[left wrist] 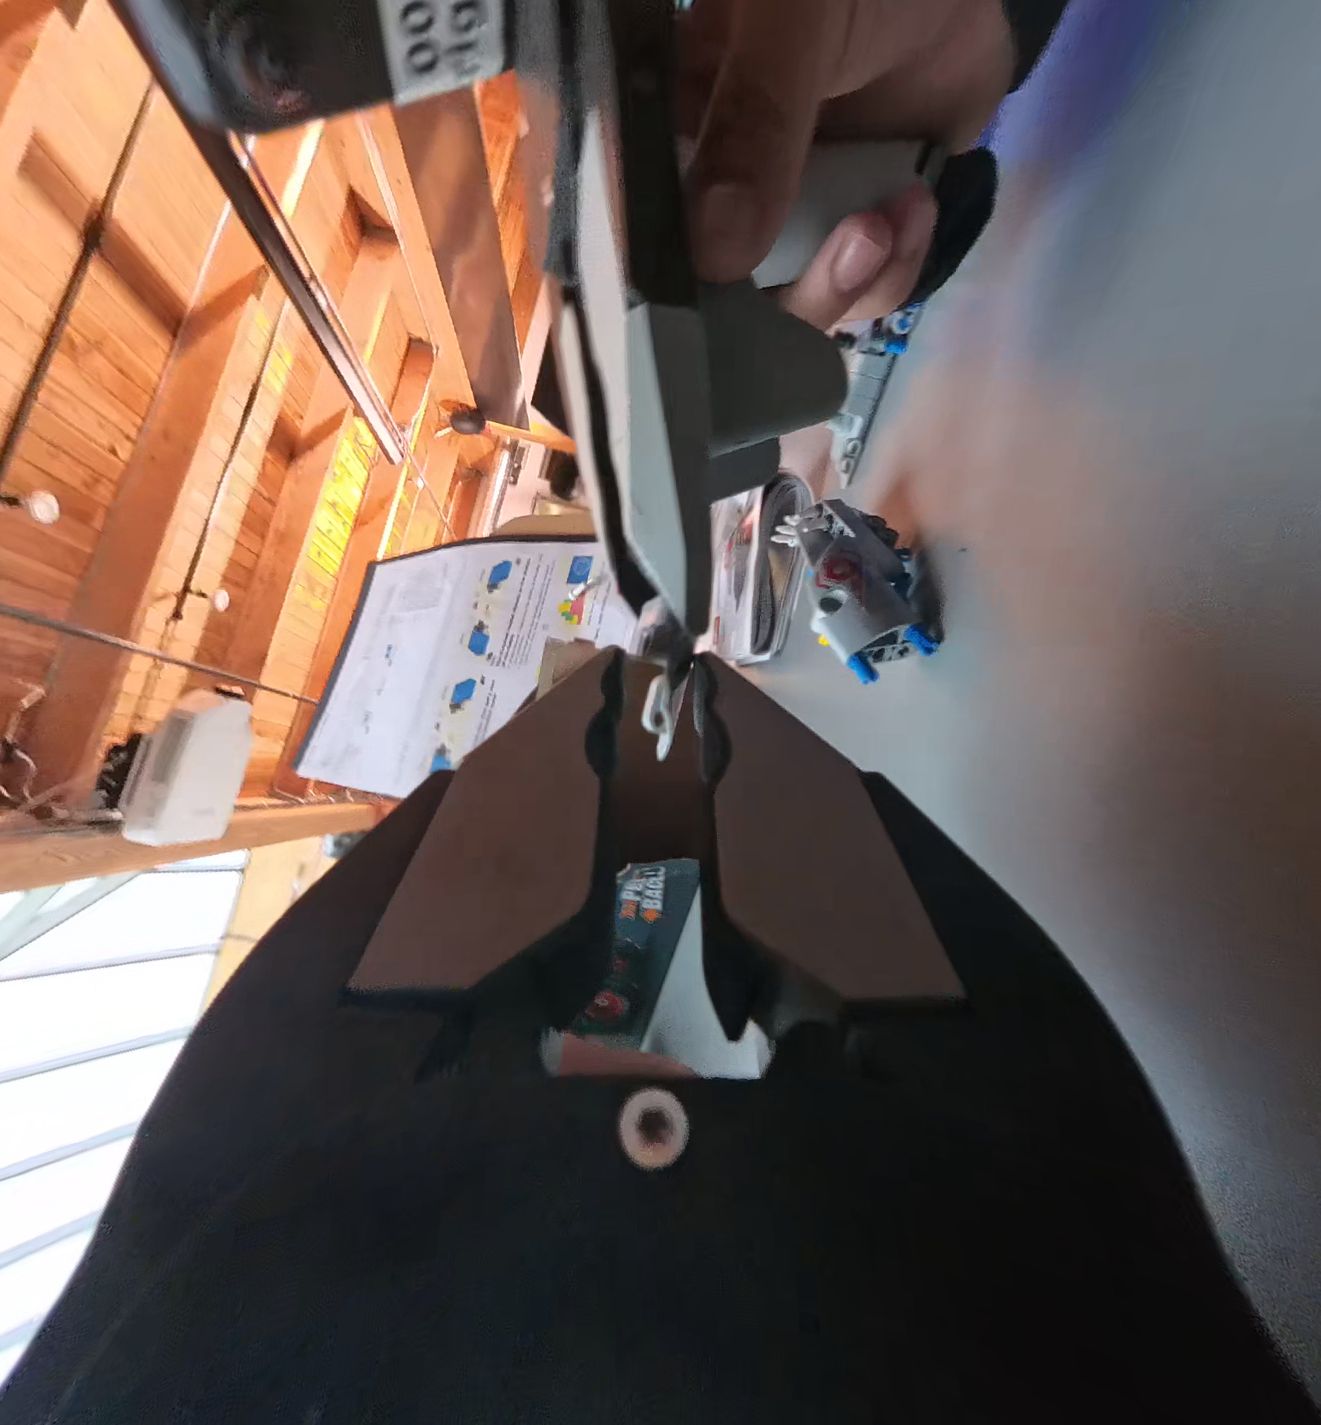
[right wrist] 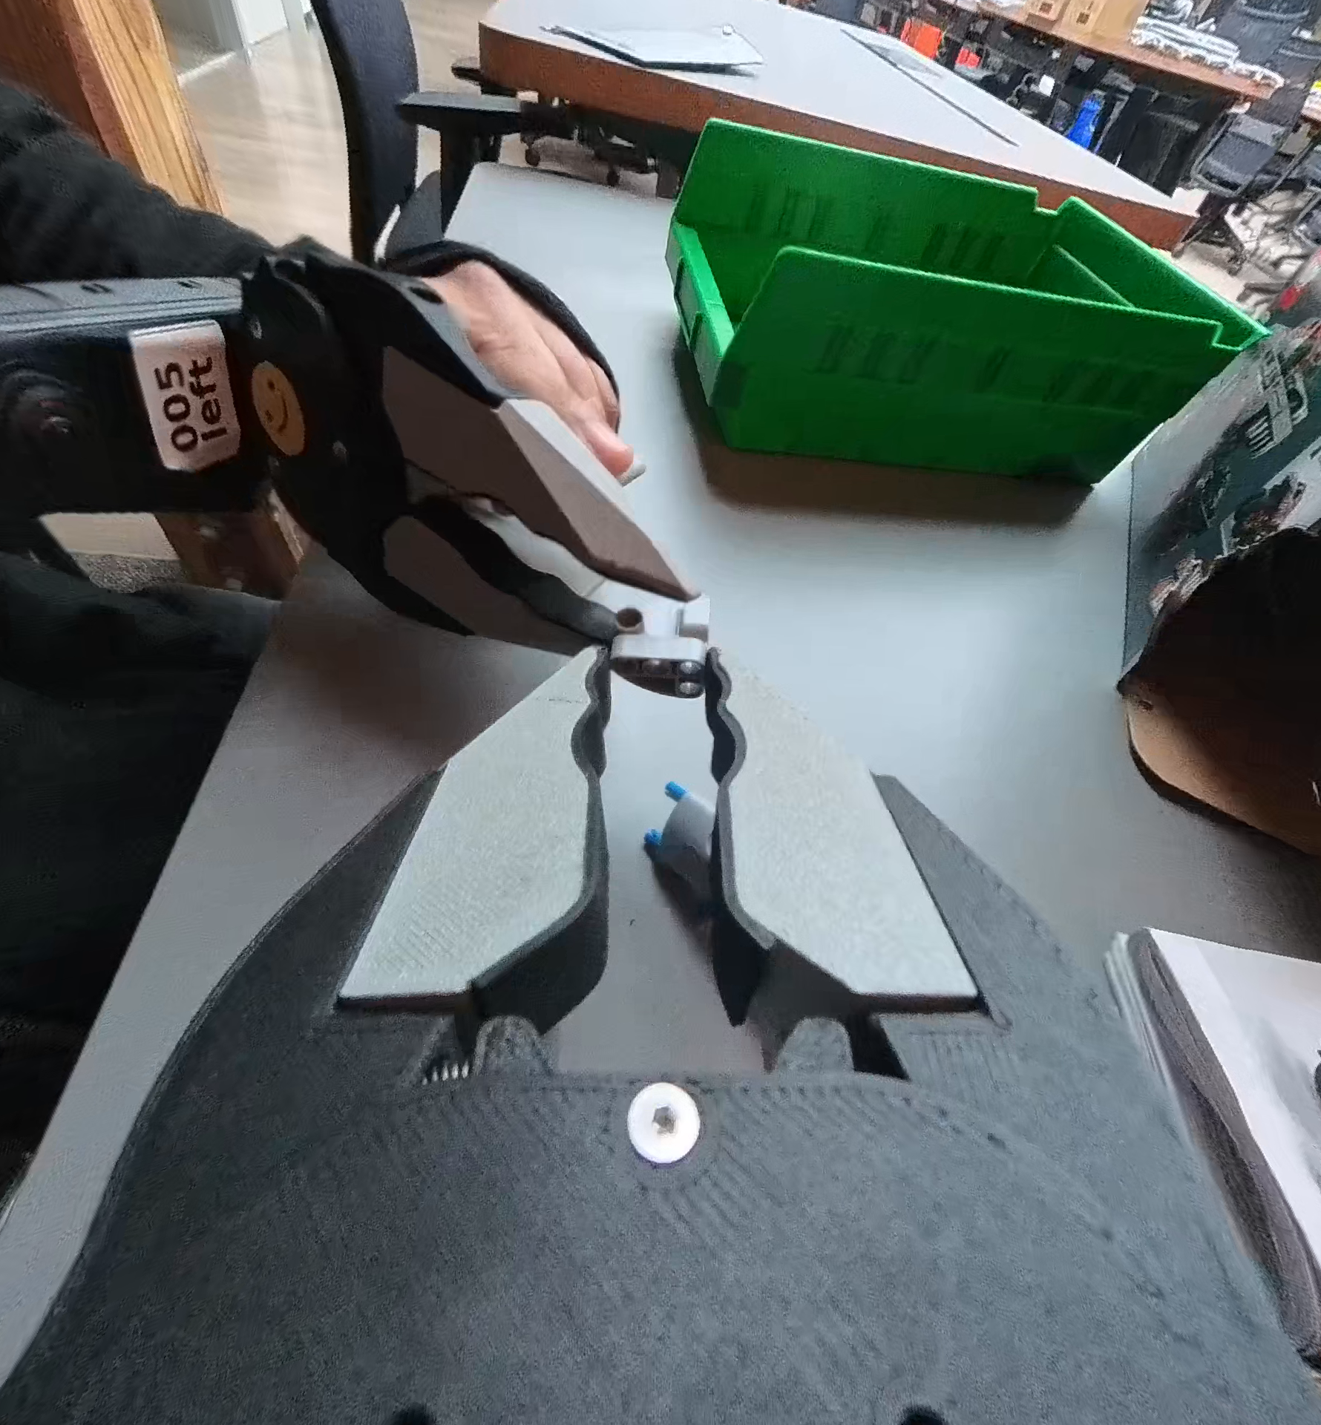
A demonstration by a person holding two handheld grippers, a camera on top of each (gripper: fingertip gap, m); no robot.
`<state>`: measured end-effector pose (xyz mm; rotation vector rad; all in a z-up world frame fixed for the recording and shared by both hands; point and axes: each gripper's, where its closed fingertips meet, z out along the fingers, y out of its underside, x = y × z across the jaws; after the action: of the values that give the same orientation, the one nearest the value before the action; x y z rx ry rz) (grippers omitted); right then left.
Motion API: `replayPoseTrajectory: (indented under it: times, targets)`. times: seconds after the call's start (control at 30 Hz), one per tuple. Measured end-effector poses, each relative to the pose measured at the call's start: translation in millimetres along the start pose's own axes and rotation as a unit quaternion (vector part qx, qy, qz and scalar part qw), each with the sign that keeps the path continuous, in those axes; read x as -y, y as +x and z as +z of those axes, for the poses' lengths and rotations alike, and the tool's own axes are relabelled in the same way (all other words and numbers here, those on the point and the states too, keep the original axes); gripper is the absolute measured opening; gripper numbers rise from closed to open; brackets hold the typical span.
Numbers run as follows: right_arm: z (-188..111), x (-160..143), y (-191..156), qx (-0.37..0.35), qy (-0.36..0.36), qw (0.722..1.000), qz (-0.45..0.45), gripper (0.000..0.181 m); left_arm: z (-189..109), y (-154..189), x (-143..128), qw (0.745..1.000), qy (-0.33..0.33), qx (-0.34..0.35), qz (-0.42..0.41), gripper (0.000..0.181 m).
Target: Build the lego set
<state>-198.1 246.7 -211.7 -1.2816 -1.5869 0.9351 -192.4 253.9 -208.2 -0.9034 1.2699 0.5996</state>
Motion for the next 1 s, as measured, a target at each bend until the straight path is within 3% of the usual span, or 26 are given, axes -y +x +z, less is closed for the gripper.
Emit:
replayPoseTrajectory:
  times: [0.07,0.13,0.3,0.47,0.6,0.67,0.77,0.83,0.93,1.0]
  targets:
    - [-4.5,5.0,0.2,0.015,0.025,1.0,0.01,0.021,-0.4,-7.5,-7.0,0.999,-0.01,0.005,-0.04,0.018]
    - [-9.4,12.2,-2.7,0.043,0.059,0.997,0.023,0.021,-2.5,-12.1,-5.2,0.998,0.001,0.005,-0.063,0.007]
    - [-13.0,19.7,-9.4,0.079,0.12,0.99,-0.011,0.021,-9.9,-22.9,5.0,0.999,0.015,0.031,-0.032,0.007]
    - [-11.0,19.1,-10.2,0.085,0.119,0.989,-0.019,0.021,-12.4,-23.0,5.1,0.999,0.017,0.037,-0.006,0.006]
    - [-13.1,22.4,-2.4,0.056,0.1,0.993,0.008,0.021,-8.5,-16.2,-2.3,0.996,0.014,-0.002,-0.088,0.007]
    - [-24.9,36.7,9.4,0.001,0.107,0.994,0.03,0.021,-7.5,-18.9,-9.4,0.989,0.007,-0.015,-0.149,0.008]
    - [-64.7,54.3,19.0,-0.089,0.094,0.99,0.061,0.021,-6.9,-22.5,-23.2,0.969,-0.001,-0.034,-0.243,0.01]
    - [-113.0,53.6,33.6,-0.193,0.031,0.978,0.069,0.021,-4.9,-23.6,-36.3,0.957,-0.019,-0.039,-0.288,0.011]
    - [-226.7,38.6,66.6,-0.385,-0.074,0.916,0.086,0.021,0.4,-16.2,-56.1,0.947,-0.066,-0.05,-0.311,0.01]
    - [-299.7,3.0,80.7,-0.453,-0.153,0.867,0.142,0.021,2.0,-15.3,-59.3,0.95,-0.076,-0.045,-0.3,0.009]
